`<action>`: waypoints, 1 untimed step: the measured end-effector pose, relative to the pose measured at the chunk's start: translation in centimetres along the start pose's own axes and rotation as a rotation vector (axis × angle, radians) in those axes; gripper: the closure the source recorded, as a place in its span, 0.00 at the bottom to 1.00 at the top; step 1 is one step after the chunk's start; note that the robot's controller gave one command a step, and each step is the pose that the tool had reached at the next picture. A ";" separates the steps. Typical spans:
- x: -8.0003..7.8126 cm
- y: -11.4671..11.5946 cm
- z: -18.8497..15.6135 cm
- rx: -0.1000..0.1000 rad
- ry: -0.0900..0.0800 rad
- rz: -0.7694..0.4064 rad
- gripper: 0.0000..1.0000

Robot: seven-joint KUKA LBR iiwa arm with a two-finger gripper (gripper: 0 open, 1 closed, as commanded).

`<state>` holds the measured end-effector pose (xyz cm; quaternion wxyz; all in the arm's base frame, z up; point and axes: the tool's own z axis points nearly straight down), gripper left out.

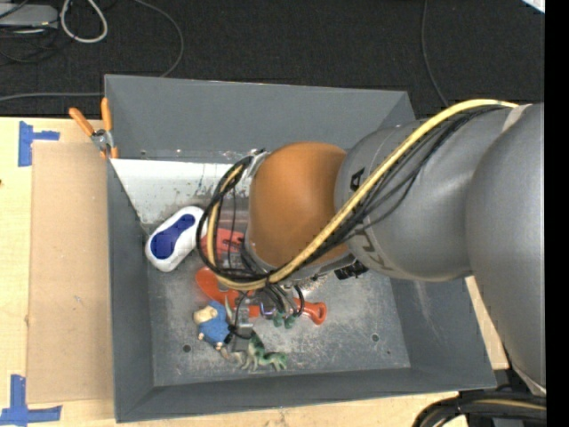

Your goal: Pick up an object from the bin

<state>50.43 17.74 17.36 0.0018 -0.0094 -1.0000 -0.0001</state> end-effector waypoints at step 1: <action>0.0 0.0 0.0 0.000 0.000 0.000 0.00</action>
Offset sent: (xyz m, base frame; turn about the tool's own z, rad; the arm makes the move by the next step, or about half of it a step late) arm 0.0155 0.0101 -0.0353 -0.4119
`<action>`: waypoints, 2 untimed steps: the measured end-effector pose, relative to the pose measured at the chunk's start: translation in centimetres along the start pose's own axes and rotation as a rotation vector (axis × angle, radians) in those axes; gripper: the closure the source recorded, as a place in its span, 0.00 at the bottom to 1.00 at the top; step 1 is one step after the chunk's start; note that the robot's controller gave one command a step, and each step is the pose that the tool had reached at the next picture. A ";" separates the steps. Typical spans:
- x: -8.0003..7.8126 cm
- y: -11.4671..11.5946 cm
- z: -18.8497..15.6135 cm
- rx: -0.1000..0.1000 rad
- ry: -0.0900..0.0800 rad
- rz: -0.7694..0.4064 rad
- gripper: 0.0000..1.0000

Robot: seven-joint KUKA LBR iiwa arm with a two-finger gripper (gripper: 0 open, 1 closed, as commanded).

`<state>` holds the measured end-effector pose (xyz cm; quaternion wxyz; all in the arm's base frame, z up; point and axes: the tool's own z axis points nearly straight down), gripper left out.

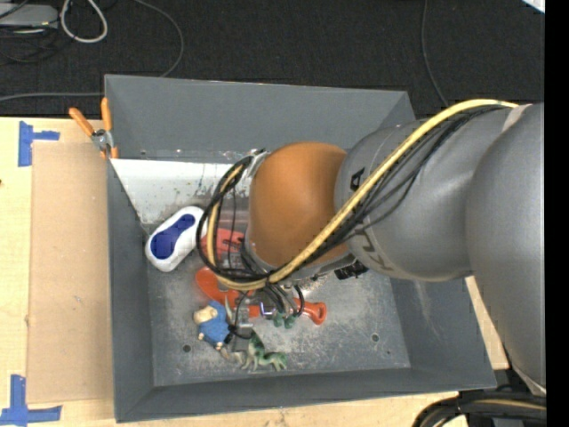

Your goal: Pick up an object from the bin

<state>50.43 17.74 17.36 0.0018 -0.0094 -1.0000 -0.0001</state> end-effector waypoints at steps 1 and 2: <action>-0.1 0.1 0.2 0.001 -0.001 -0.053 0.00; -0.3 -0.2 1.0 0.000 0.001 -0.240 0.00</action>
Offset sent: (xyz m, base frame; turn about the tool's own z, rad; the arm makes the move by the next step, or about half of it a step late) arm 0.0127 -0.0496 -0.0256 0.0189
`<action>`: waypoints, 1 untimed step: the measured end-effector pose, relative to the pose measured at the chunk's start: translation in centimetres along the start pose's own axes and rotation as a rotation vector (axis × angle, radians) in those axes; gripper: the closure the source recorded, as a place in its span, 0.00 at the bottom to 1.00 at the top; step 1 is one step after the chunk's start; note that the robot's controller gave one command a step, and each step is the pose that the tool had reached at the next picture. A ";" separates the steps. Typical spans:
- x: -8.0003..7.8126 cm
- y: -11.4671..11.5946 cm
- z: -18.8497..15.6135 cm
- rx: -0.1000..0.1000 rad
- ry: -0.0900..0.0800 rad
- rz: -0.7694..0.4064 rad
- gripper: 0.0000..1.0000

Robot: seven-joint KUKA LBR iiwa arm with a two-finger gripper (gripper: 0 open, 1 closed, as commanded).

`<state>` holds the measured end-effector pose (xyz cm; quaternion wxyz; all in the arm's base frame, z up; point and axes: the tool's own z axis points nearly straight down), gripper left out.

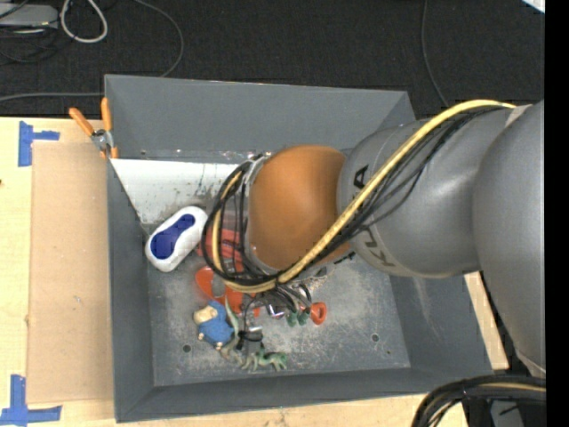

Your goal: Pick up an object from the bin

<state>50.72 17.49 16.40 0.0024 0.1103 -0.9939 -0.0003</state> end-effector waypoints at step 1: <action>0.5 -0.2 3.9 0.000 0.004 0.082 0.00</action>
Offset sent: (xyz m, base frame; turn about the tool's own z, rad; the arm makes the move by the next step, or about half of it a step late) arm -0.0063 -0.0101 -0.0785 -0.1556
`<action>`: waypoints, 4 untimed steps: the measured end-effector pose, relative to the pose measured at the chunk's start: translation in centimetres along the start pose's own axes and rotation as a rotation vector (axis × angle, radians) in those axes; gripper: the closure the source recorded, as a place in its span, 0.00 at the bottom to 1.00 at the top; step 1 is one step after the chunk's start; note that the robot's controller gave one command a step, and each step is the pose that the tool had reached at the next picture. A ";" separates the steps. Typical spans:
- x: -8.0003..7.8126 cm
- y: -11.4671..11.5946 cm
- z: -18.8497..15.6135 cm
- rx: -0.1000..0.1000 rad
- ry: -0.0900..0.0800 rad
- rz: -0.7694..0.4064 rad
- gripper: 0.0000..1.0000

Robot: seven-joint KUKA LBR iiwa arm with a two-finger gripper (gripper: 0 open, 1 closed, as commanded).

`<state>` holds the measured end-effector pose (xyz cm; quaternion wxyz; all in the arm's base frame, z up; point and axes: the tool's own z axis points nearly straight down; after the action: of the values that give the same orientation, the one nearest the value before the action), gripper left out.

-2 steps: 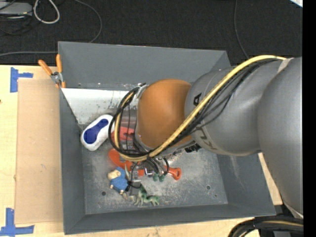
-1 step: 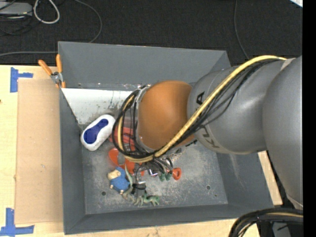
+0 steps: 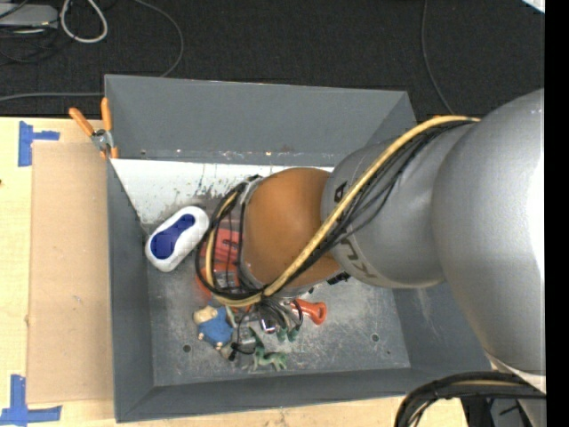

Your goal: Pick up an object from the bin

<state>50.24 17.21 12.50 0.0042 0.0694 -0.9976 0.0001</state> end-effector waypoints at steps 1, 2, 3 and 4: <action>0.1 -0.1 0.8 0.001 -0.002 -0.039 0.00; -2.3 -0.6 5.1 -0.004 -0.013 -0.248 1.00; -2.4 -0.6 5.1 -0.004 -0.014 -0.247 1.00; -2.7 -0.7 3.9 -0.005 -0.014 -0.240 1.00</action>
Offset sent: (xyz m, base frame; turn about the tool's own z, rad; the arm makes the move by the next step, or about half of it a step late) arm 0.0206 -0.0052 -0.0550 -0.2511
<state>53.02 16.87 8.56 -0.0029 0.1882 -0.9821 -0.0033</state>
